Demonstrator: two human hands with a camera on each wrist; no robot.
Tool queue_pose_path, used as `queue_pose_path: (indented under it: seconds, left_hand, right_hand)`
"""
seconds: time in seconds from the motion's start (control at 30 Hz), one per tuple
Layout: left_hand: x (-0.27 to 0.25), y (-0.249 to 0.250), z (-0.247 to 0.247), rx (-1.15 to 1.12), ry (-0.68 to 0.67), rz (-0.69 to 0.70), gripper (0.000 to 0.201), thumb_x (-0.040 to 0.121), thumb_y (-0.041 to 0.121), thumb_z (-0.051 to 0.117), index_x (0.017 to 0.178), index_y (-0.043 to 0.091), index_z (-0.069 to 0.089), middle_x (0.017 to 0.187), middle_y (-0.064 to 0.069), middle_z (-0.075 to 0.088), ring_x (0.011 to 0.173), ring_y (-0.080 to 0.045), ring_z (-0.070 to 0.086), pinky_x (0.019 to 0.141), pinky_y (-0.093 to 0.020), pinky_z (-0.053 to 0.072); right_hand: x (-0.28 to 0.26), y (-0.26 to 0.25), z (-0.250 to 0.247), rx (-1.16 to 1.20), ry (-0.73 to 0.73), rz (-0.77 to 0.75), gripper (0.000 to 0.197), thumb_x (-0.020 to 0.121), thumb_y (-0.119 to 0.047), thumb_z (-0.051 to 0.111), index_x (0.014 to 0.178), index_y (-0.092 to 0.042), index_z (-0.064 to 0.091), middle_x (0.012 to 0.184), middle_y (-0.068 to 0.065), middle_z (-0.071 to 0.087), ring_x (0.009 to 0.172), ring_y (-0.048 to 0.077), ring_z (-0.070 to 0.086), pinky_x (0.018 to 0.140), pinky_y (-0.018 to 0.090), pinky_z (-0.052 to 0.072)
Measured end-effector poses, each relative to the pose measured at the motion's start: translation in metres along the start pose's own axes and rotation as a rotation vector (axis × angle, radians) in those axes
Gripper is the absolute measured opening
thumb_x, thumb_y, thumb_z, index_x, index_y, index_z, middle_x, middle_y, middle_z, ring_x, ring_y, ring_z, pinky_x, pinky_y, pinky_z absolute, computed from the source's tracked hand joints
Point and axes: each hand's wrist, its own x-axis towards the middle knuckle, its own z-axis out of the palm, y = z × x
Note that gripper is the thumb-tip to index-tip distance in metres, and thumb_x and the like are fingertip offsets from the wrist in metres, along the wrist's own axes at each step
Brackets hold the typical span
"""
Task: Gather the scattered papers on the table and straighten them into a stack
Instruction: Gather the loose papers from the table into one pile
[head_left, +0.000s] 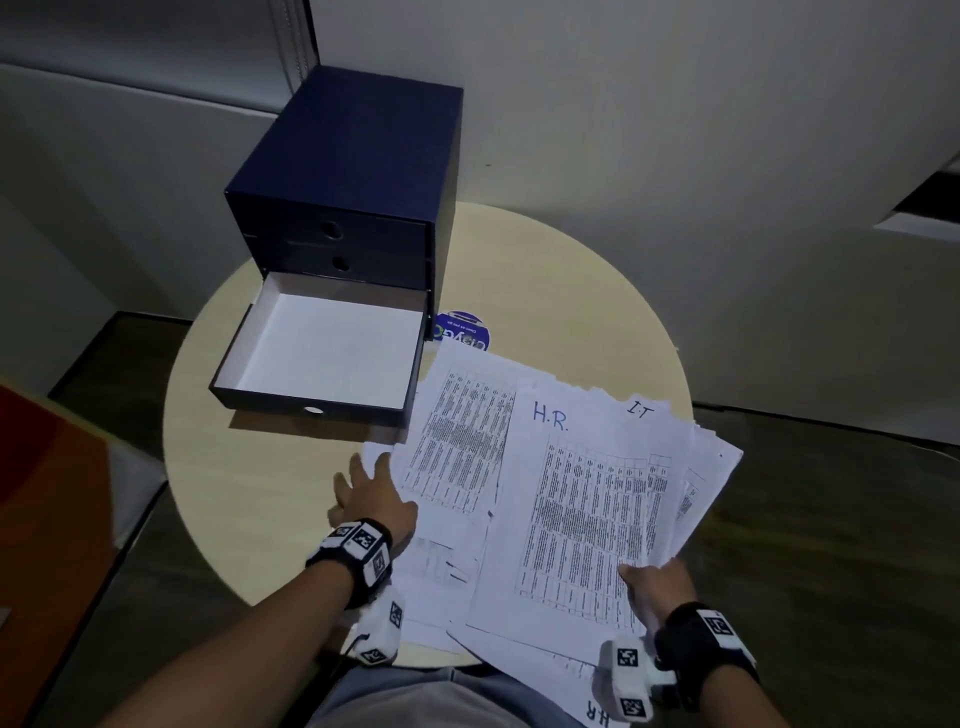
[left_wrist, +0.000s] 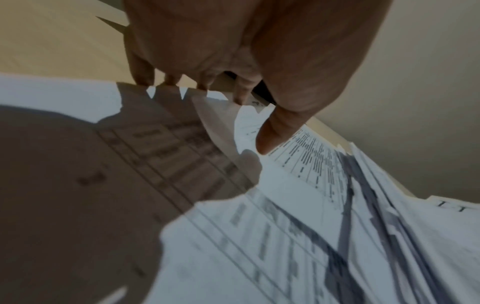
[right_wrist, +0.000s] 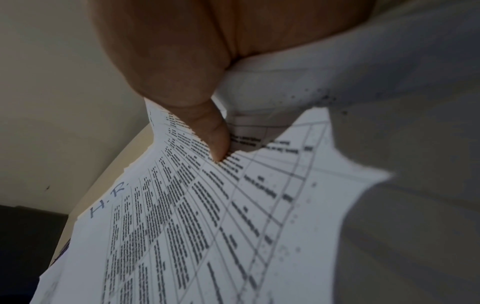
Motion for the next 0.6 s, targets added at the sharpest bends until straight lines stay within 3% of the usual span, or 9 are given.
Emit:
queue_pose_path:
  seconds: [0.07, 0.17, 0.23, 0.3, 0.43, 0.53, 0.6]
  left_hand:
    - [-0.003, 0.009, -0.001, -0.196, 0.037, 0.078, 0.073, 0.085, 0.023, 0.060, 0.148, 0.030, 0.025, 0.152, -0.011, 0.027, 0.135, -0.034, 0.033, 0.108, -0.045, 0.036]
    - [-0.011, 0.024, -0.003, -0.426, 0.008, 0.107, 0.059, 0.096, 0.020, 0.053, 0.148, 0.028, 0.027, 0.128, -0.015, 0.053, 0.098, -0.028, 0.058, 0.082, -0.035, 0.049]
    - [-0.018, 0.034, -0.006, -0.386, -0.018, 0.164, 0.051, 0.098, 0.014, 0.045, 0.141, 0.037, 0.030, 0.108, -0.013, 0.063, 0.080, -0.028, 0.063, 0.070, -0.039, 0.057]
    - [-0.025, 0.046, -0.009, -0.294, -0.006, 0.304, 0.054, 0.094, 0.004, 0.039, 0.132, 0.042, 0.037, 0.095, -0.010, 0.062, 0.073, -0.026, 0.064, 0.066, -0.040, 0.059]
    - [-0.043, 0.075, -0.035, -0.216, 0.091, 0.567, 0.065, 0.089, -0.003, 0.042, 0.133, 0.045, 0.037, 0.097, -0.006, 0.065, 0.070, -0.020, 0.059, 0.060, -0.027, 0.047]
    - [-0.063, 0.102, -0.074, -0.233, 0.205, 0.711, 0.064, 0.089, -0.001, 0.046, 0.138, 0.040, 0.038, 0.090, -0.001, 0.062, 0.073, -0.022, 0.059, 0.064, -0.025, 0.043]
    - [-0.079, 0.117, -0.106, -0.268, 0.284, 0.816, 0.061, 0.090, 0.001, 0.050, 0.140, 0.035, 0.040, 0.092, 0.005, 0.060, 0.075, -0.018, 0.056, 0.068, -0.025, 0.041]
  right_hand:
    - [-0.003, -0.001, -0.004, -0.051, 0.004, -0.006, 0.022, 0.078, -0.011, 0.076, 0.074, -0.008, 0.055, 0.070, 0.009, 0.058, 0.061, 0.023, 0.054, 0.058, 0.033, 0.046]
    - [-0.002, 0.003, -0.011, -0.033, -0.003, 0.015, 0.026, 0.077, -0.007, 0.076, 0.077, 0.002, 0.052, 0.060, 0.013, 0.053, 0.054, 0.024, 0.051, 0.059, 0.035, 0.042]
    - [-0.003, 0.005, -0.014, -0.047, 0.019, 0.018, 0.024, 0.080, -0.006, 0.075, 0.071, -0.002, 0.052, 0.064, 0.012, 0.053, 0.056, 0.023, 0.050, 0.062, 0.035, 0.042]
    - [-0.008, 0.004, -0.016, -0.071, 0.043, -0.014, 0.028, 0.082, -0.008, 0.073, 0.067, -0.013, 0.050, 0.071, 0.007, 0.055, 0.060, 0.019, 0.051, 0.068, 0.035, 0.046]
    - [-0.011, 0.002, -0.016, -0.087, 0.015, -0.052, 0.025, 0.081, -0.013, 0.075, 0.070, -0.016, 0.053, 0.085, 0.012, 0.063, 0.073, 0.023, 0.058, 0.079, 0.037, 0.051]
    - [-0.014, -0.003, -0.008, -0.098, -0.009, -0.075, 0.019, 0.080, -0.014, 0.076, 0.078, -0.015, 0.057, 0.094, 0.014, 0.065, 0.082, 0.025, 0.060, 0.083, 0.036, 0.052]
    - [-0.016, -0.008, -0.001, -0.096, -0.042, -0.080, 0.019, 0.080, -0.015, 0.076, 0.091, -0.009, 0.061, 0.098, 0.016, 0.067, 0.084, 0.026, 0.061, 0.081, 0.035, 0.053]
